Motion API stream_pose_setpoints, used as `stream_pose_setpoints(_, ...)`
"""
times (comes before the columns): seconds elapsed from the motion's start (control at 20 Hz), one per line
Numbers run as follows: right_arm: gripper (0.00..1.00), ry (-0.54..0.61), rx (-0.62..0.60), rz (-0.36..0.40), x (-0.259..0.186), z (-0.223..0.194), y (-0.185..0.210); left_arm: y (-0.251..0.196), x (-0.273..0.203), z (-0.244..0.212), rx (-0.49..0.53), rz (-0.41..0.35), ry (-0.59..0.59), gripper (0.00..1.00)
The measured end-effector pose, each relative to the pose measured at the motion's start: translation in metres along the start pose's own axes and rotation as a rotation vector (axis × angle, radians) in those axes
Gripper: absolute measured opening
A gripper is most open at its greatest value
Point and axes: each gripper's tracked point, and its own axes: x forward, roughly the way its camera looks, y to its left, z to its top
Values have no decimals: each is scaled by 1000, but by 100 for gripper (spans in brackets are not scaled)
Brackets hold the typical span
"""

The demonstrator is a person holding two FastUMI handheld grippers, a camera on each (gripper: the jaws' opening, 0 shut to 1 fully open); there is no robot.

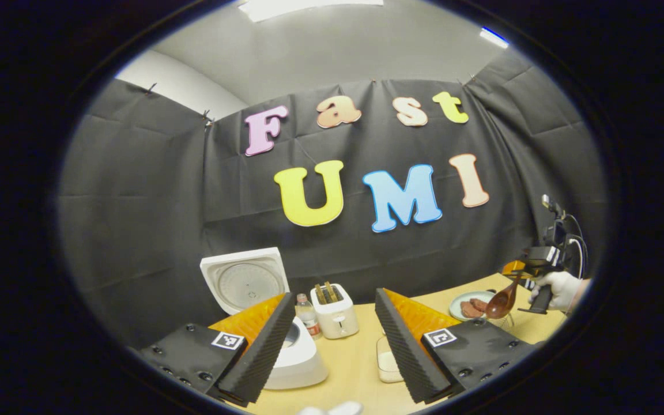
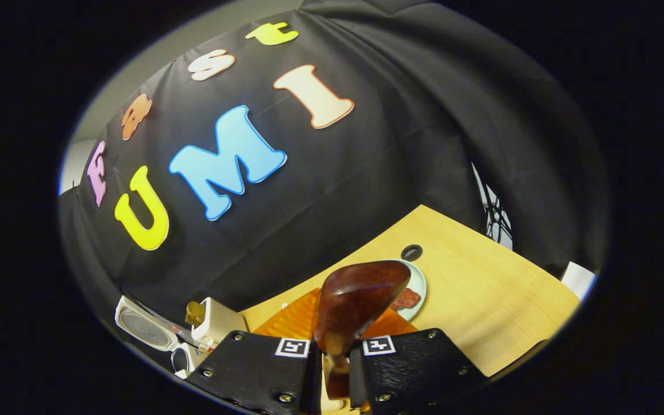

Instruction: Close the left gripper, press the button to open the rice cooker; take a wooden spoon from the chopstick holder with the right hand, scoop a spoonful of rice and pour it into the rice cooker, then put the wooden spoon back into the chopstick holder.

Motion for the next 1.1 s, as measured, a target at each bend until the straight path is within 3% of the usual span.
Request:
stream_pose_setpoints(0.15, 19, 14, -2, -31, 2, -9, -28, -12, 0, 5, 15, -9, 2, 94)
stream_pose_setpoints(0.2, 14, 27, 6, -40, 3, -15, -35, -14, -1, 7, 22, -10, 2, 94)
stream_pose_setpoints(0.25, 19, 40, 9, -47, 5, -23, -41, -17, -1, 6, 27, -11, 2, 94)
stream_pose_setpoints(0.3, 14, 47, 9, -53, 8, -29, -46, -20, 0, 7, 31, -12, 3, 94)
stream_pose_setpoints(0.35, 19, 57, 11, -60, 10, -35, -49, -22, 1, 8, 33, -12, 4, 94)
stream_pose_setpoints(0.7, 19, 120, -11, -89, 29, -77, -61, -29, 6, 2, 39, -15, 26, 99)
stream_pose_setpoints(0.8, 19, 129, -15, -111, 27, -81, -69, -28, 5, 0, 41, -13, 31, 97)
stream_pose_setpoints(0.85, 14, 135, -20, -121, 28, -87, -70, -28, 6, -1, 39, -15, 34, 99)
stream_pose_setpoints(0.9, 19, 131, -17, -118, 29, -88, -71, -27, 7, -2, 38, -14, 36, 94)
stream_pose_setpoints(1.05, 19, 124, 4, -150, 29, -88, -79, -24, 7, -4, 37, -14, 42, 94)
stream_pose_setpoints(1.1, 19, 127, 15, -154, 29, -87, -82, -23, 7, -3, 36, -15, 41, 99)
